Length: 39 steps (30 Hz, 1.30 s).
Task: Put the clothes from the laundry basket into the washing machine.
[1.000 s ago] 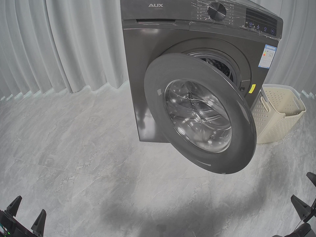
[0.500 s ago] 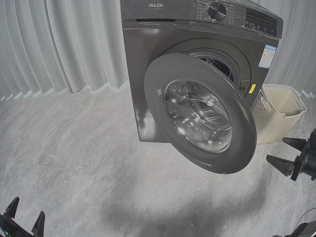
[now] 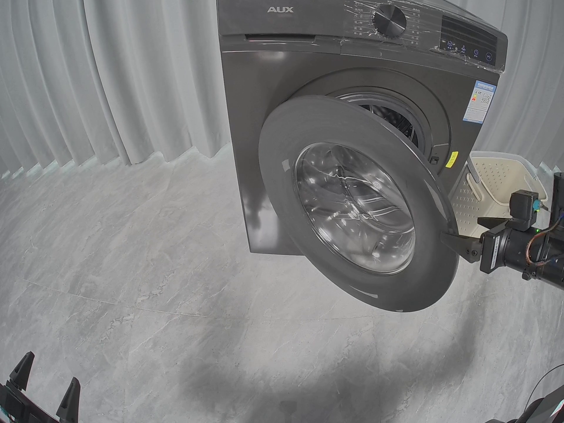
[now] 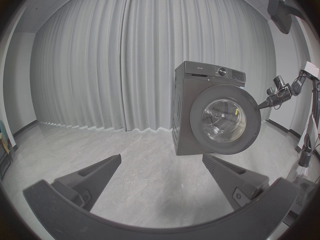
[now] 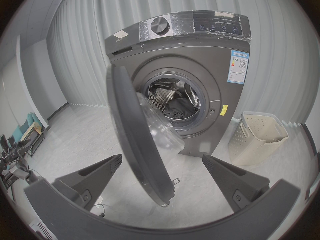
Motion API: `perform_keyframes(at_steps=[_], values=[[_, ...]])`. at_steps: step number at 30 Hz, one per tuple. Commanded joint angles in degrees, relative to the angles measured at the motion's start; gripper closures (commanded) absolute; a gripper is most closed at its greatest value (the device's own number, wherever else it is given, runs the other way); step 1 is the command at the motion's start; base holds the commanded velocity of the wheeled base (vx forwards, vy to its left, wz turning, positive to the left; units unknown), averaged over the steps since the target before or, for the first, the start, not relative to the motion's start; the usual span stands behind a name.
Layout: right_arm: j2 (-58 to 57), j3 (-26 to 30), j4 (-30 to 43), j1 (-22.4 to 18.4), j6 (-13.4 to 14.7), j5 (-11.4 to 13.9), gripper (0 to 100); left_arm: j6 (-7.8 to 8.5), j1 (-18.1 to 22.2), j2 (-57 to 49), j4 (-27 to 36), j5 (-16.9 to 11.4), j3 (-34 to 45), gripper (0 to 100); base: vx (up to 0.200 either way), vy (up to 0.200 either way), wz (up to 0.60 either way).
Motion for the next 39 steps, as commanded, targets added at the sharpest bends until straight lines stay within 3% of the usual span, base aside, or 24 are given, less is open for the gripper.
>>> perform_keyframes(at_steps=[1,6,16,23,26,28,31,39], values=[[1.8,-0.4,-0.4,-0.2,0.0,-0.3,0,-0.02,0.0,-0.7,0.0,0.0,0.8,0,0.0,-0.2,0.0],[1.7,-0.4,-0.5,-1.0,0.0,-1.7,0,-0.02,0.0,-0.7,0.0,0.0,0.8,0,0.0,-0.2,0.0],[0.4,0.5,-0.5,-3.2,0.0,-1.9,0,0.07,0.0,-0.7,0.0,0.0,0.8,0,0.0,-0.2,0.0],[-0.4,3.0,-1.5,-3.7,-0.1,-1.1,0,0.15,0.0,-0.7,0.0,0.0,0.8,0,0.0,0.0,0.0],[-2.4,5.6,-1.4,-1.4,-0.4,-1.0,0,0.24,-0.1,-0.7,0.0,0.0,0.8,0,0.0,0.0,0.0],[-3.8,7.8,-1.4,2.6,0.0,-0.6,0,0.24,0.0,-0.7,0.0,0.0,0.8,0,0.0,0.0,0.0],[-4.3,8.8,-1.5,6.5,0.3,1.6,0,0.33,0.0,-0.7,0.0,0.0,0.8,0,0.0,0.0,0.0],[-1.4,6.6,-2.6,10.0,4.4,1.9,0,0.33,-0.1,-0.7,0.0,0.0,0.8,0,0.0,0.0,0.0]])
